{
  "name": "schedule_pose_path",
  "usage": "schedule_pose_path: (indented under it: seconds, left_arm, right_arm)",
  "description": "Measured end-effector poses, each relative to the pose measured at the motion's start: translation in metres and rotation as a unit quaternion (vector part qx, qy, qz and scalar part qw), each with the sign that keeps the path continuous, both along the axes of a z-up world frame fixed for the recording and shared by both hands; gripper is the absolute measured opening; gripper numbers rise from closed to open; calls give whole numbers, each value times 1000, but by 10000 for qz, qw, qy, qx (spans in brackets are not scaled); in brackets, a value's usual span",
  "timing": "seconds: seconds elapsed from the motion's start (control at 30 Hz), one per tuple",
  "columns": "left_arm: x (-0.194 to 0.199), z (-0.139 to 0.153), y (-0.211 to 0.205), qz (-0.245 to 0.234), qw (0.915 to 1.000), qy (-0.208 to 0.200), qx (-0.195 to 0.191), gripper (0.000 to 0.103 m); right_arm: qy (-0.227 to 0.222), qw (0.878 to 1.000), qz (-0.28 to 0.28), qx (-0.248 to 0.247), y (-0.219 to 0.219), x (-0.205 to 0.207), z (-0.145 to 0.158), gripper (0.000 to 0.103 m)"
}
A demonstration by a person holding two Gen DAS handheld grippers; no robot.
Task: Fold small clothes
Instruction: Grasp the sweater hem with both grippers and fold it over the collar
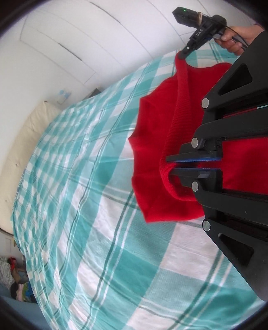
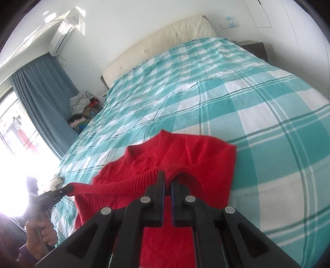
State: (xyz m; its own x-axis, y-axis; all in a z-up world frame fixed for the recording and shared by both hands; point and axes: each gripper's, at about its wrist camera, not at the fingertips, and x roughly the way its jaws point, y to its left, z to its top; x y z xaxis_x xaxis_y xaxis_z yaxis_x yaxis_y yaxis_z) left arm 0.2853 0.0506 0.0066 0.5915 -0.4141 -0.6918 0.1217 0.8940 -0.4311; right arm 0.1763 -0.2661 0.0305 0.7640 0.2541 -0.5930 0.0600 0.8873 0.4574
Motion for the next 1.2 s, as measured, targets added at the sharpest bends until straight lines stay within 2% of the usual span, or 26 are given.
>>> schedule_pose_path:
  seconds: [0.07, 0.17, 0.2, 0.27, 0.3, 0.33, 0.37, 0.4, 0.47, 0.53, 0.63, 0.7, 0.77, 0.87, 1.0, 1.1, 1.2]
  left_arm:
    - [23, -15, -3, 101, 9998, 143, 41, 2]
    - [45, -28, -8, 142, 9995, 270, 81, 3]
    - [51, -29, -10, 153, 9994, 283, 132, 6]
    - [60, -30, -11, 315, 9986, 295, 306, 21]
    - [65, -28, -9, 451, 9978, 274, 404, 47]
    - [68, -26, -6, 583, 9971, 215, 438, 68]
    - [70, -23, -2, 717, 9963, 139, 456, 73]
    - [70, -20, 0, 796, 9957, 92, 461, 74]
    - [70, -16, 5, 788, 9958, 82, 454, 76]
    - [59, -8, 7, 723, 9956, 3, 602, 81]
    - [27, 4, 1, 570, 9911, -254, 1177, 92]
    - [-3, 12, -4, 471, 9861, -429, 1536, 94]
    - [-34, 18, -7, 391, 9808, -584, 1817, 96]
    - [-78, 28, -12, 363, 9721, -822, 2166, 98]
    - [-120, 33, -18, 393, 9644, -1021, 2409, 100]
    - [-135, 32, -21, 436, 9604, -1061, 2537, 100]
    - [-140, 31, -19, 475, 9623, -1043, 2468, 100]
  right_arm:
    - [112, 9999, -56, -91, -4, 28, -13, 4]
    - [248, 9996, -125, 37, -13, 58, -32, 4]
    - [259, 9995, -153, 113, -16, 65, -36, 4]
    - [214, 9990, -217, 312, -24, 75, -41, 6]
    - [168, 9986, -281, 414, -28, 79, -42, 8]
    - [150, 9981, -391, 463, -33, 82, -42, 20]
    - [117, 9974, -496, 510, -39, 84, -41, 27]
    - [94, 9969, -572, 535, -43, 85, -39, 35]
    - [59, 9966, -606, 554, -48, 84, -32, 34]
    - [-20, 9974, -532, 490, -50, 75, -22, 34]
    - [-23, 9990, -380, 220, -48, 52, -9, 35]
    - [26, 9997, -240, 24, -45, 30, -5, 35]
    - [97, 9998, -98, -173, -41, 3, -4, 39]
    - [205, 9988, 59, -452, -32, -40, -6, 49]
    - [309, 9967, 40, -744, -24, -93, -10, 62]
    - [452, 9947, -6, -920, -17, -114, -13, 63]
    - [381, 9942, 67, -1005, -8, -125, -8, 63]
